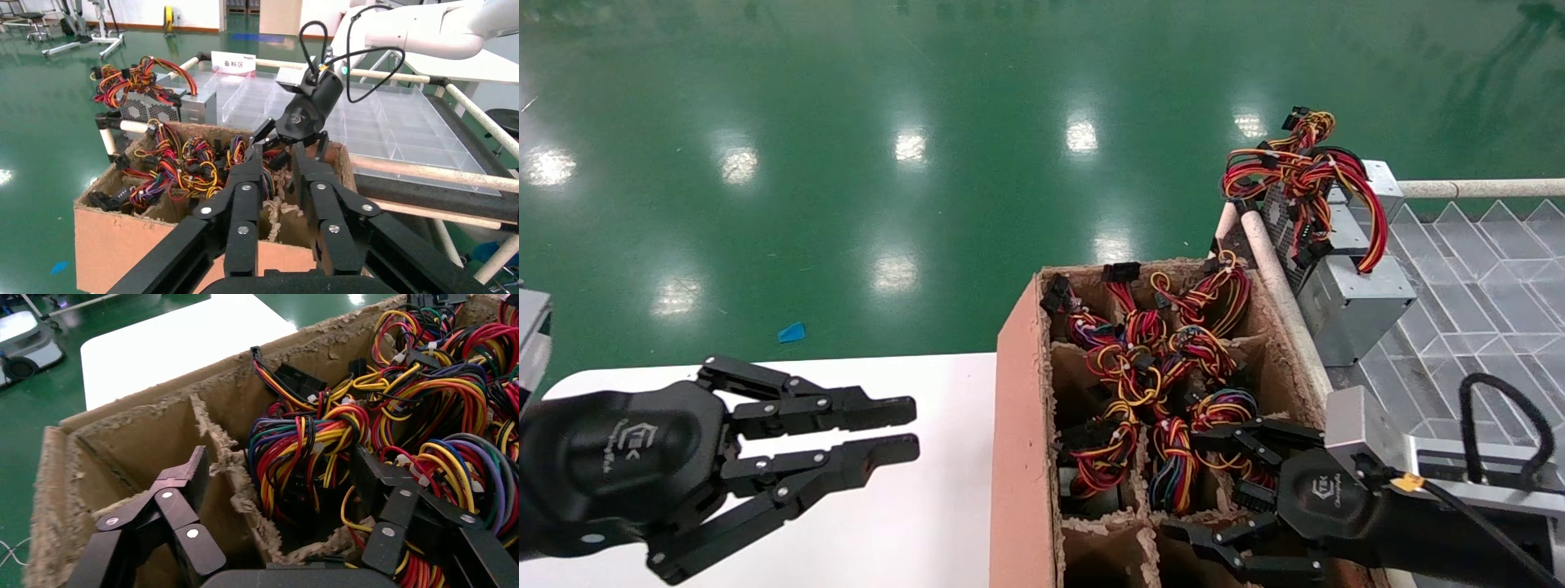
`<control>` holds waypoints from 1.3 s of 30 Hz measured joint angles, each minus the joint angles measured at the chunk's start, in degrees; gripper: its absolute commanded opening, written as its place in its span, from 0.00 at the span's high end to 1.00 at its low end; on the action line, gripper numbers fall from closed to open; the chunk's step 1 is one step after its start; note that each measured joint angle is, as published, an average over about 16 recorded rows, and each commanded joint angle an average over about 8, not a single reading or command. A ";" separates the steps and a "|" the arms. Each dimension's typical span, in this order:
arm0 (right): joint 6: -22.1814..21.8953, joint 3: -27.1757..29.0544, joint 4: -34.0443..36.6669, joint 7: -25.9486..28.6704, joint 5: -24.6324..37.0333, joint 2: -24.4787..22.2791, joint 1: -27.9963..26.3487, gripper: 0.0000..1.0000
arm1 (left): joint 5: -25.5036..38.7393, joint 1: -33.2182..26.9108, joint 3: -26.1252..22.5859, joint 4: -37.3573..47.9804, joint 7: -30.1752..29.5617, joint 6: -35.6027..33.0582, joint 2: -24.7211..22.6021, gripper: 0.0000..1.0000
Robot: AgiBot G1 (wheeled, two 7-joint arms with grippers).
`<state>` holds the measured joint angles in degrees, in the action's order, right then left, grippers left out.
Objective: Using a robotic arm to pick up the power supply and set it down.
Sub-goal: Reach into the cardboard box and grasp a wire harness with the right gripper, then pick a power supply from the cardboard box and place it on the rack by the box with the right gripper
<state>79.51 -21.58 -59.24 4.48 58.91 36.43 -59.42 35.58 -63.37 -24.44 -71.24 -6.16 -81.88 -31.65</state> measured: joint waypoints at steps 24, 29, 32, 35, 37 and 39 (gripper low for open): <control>-1.61 0.50 2.24 -5.18 0.67 2.25 -0.35 1.00 | 0.00 0.00 0.00 0.00 0.00 0.00 0.00 1.00; -1.65 1.26 1.67 -6.08 -0.50 1.80 0.84 1.00 | 0.00 0.00 0.00 0.00 0.00 0.00 0.00 1.00; -1.35 1.82 1.12 -6.63 -1.50 1.47 1.52 1.00 | 0.00 0.00 0.00 0.00 0.00 0.00 0.00 1.00; -0.93 2.46 0.20 -7.14 -2.66 1.06 2.08 1.00 | 0.00 0.00 0.00 0.00 0.00 0.00 0.00 1.00; -0.65 2.97 -0.72 -7.41 -3.52 0.73 2.37 1.00 | 0.00 0.00 0.00 0.00 0.00 0.00 0.00 1.00; -0.38 3.54 -1.90 -7.58 -4.48 0.33 2.60 1.00 | 0.00 0.00 0.00 0.00 0.00 0.00 0.00 1.00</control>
<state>79.13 -18.03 -61.14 -3.10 54.42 36.76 -56.83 35.58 -63.38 -24.44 -71.24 -6.16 -81.88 -31.65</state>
